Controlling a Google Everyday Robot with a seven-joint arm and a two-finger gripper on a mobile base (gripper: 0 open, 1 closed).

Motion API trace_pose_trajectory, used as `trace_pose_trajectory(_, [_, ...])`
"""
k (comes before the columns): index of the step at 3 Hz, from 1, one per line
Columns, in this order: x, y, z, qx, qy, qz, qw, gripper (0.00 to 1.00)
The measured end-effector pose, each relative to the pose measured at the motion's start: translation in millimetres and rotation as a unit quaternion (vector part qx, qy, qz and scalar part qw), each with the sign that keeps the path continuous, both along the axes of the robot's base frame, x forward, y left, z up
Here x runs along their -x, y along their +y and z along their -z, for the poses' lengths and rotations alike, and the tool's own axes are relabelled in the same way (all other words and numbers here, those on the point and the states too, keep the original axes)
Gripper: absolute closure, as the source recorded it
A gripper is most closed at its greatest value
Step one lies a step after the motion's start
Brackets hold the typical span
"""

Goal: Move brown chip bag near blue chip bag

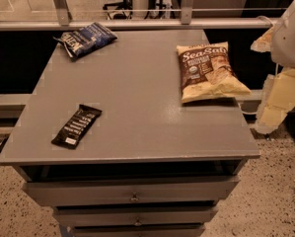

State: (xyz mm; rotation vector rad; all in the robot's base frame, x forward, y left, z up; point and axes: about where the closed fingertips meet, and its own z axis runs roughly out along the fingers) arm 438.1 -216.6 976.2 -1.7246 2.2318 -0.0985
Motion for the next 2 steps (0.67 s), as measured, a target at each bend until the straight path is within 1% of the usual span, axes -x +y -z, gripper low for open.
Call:
trace_pose_trajectory(1, [0.0,0.0,0.0,0.0,0.0,0.0,1.0,0.0])
trace_pose_trajectory(2, [-23.2,1.7,6.4,-0.017,-0.029,0.014,0.9993,0.0])
